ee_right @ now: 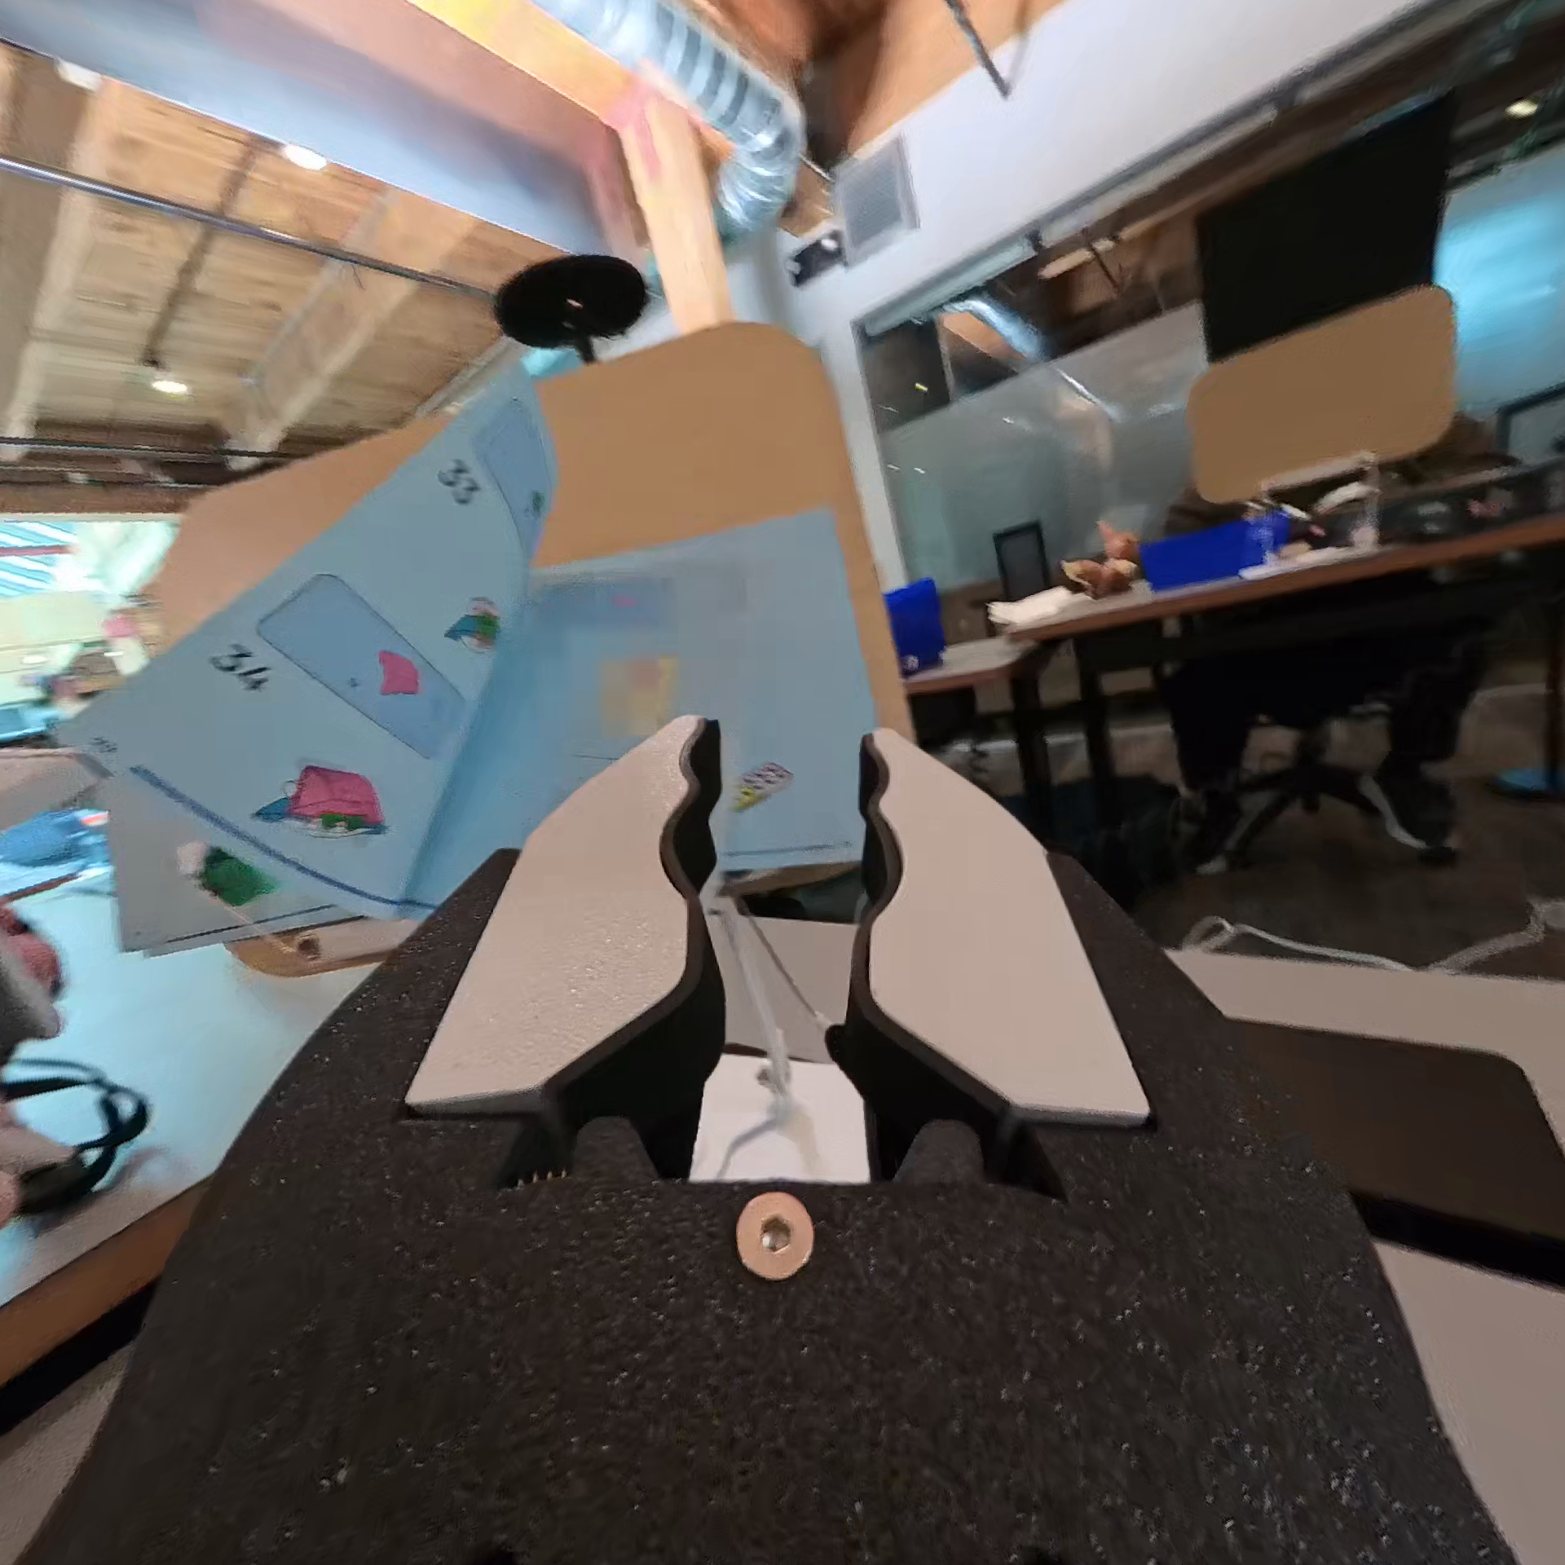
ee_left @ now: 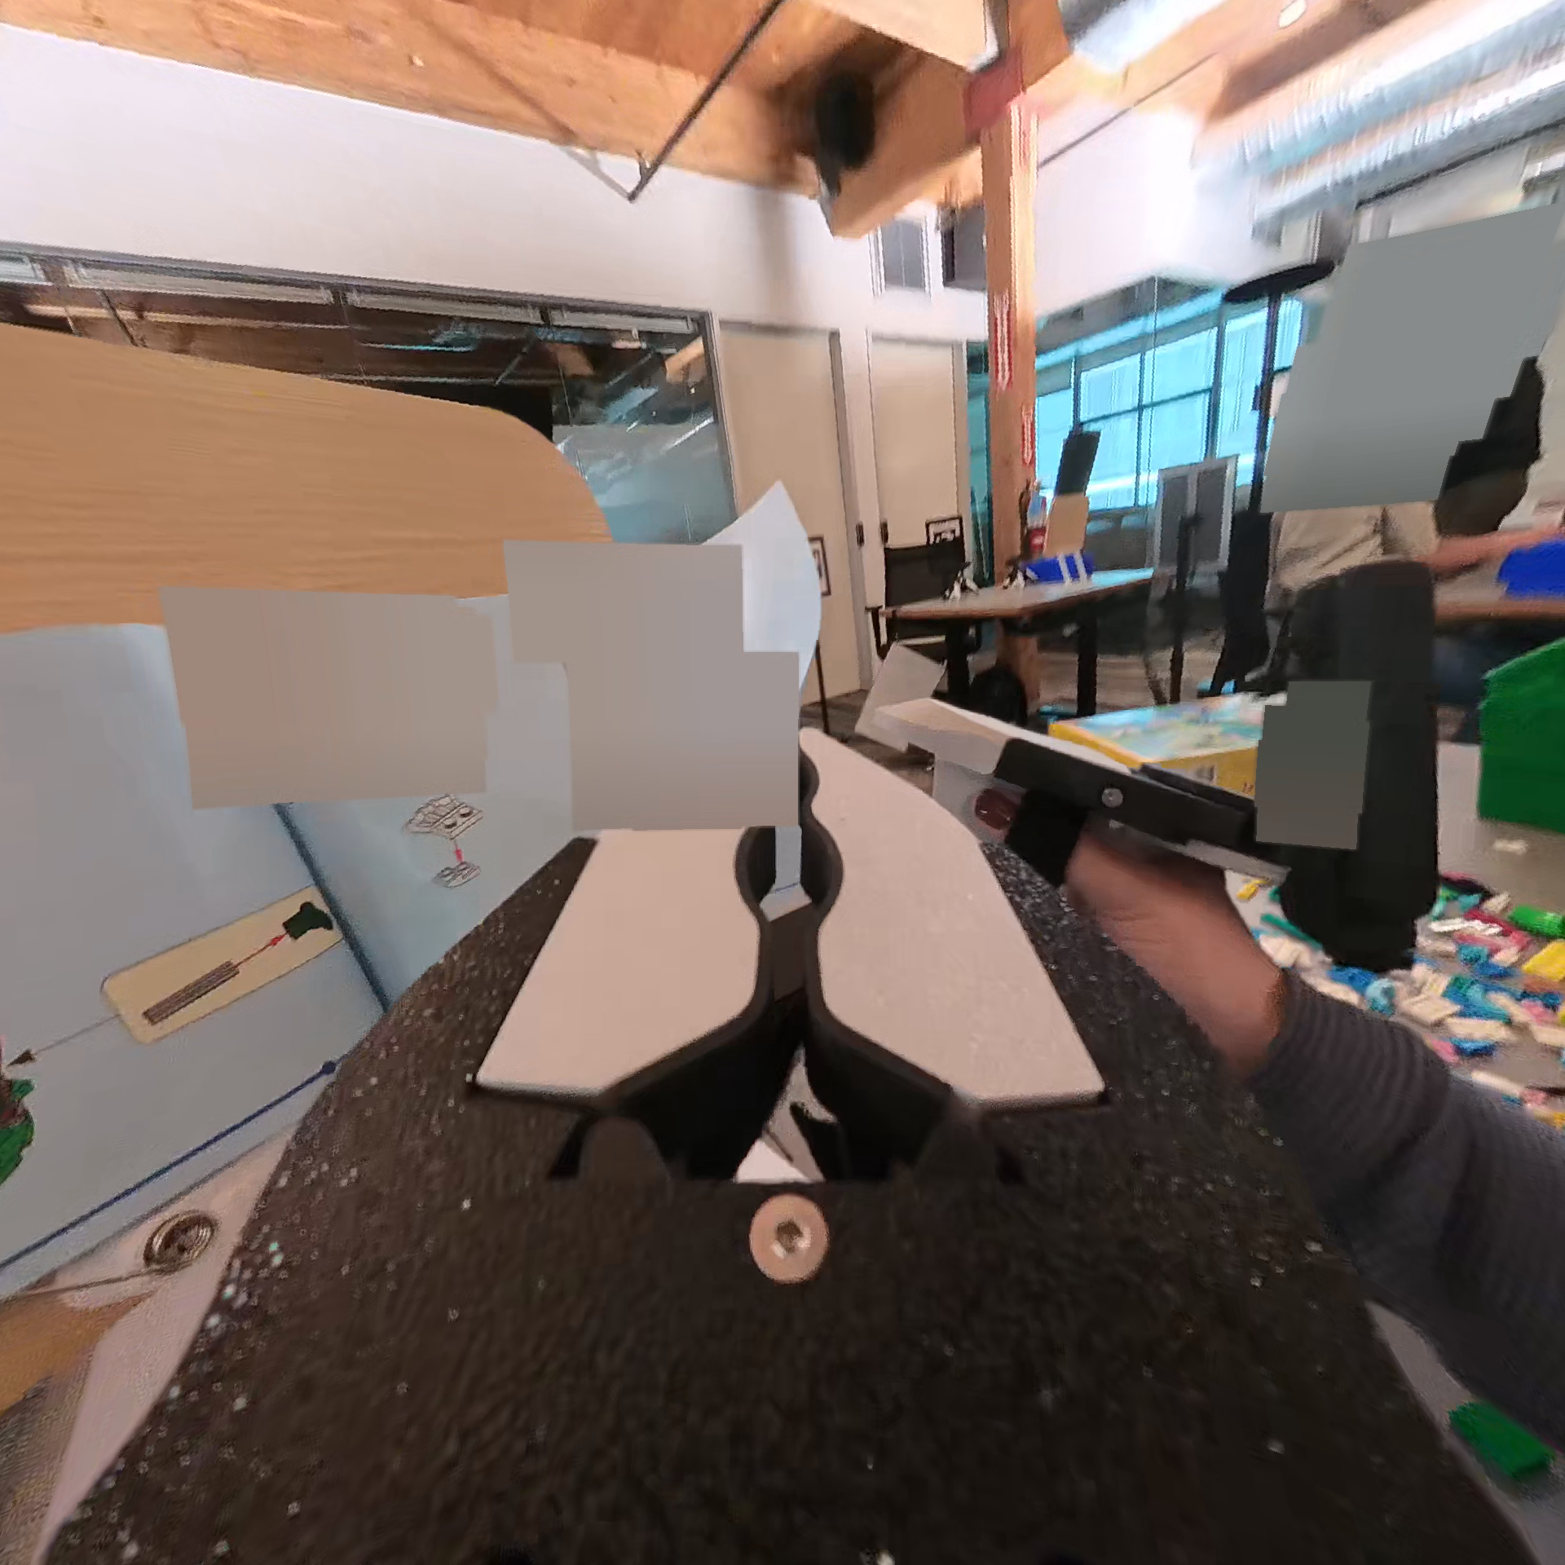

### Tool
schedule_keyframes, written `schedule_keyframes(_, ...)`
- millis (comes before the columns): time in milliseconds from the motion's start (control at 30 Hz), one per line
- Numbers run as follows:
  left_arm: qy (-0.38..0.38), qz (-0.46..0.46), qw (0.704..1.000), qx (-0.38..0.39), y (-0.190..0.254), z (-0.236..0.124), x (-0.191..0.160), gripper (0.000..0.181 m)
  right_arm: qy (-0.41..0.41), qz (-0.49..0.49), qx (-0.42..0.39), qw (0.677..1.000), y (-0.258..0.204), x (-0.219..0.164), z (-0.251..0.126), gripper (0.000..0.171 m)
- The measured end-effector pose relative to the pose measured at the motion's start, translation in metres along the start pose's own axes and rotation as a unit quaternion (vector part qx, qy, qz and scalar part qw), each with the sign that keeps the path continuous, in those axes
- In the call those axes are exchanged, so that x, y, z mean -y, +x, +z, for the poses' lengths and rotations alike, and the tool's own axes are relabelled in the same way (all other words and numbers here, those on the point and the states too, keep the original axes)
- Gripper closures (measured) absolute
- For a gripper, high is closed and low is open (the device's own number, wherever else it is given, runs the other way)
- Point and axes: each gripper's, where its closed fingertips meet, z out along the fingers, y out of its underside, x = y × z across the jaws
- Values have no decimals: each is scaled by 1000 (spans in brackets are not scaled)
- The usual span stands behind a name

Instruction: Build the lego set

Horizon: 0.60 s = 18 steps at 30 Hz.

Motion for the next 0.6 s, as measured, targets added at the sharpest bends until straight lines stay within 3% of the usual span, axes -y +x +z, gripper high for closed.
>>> schedule_keyframes(167,11,-23,1000,3,-4,-10,3,181,-16,-2,115,993,-54,-8,7,148)
schedule_keyframes(333,-12,-30,999,17,-2,-25,0,181,-65,5,150,987,-88,-34,16,154)
schedule_keyframes(433,-36,-9,998,59,-15,-41,-1,181,-100,7,150,984,-101,-47,40,168)
schedule_keyframes(600,-44,3,988,148,-41,-77,6,181,-157,38,219,962,-149,-61,67,170)
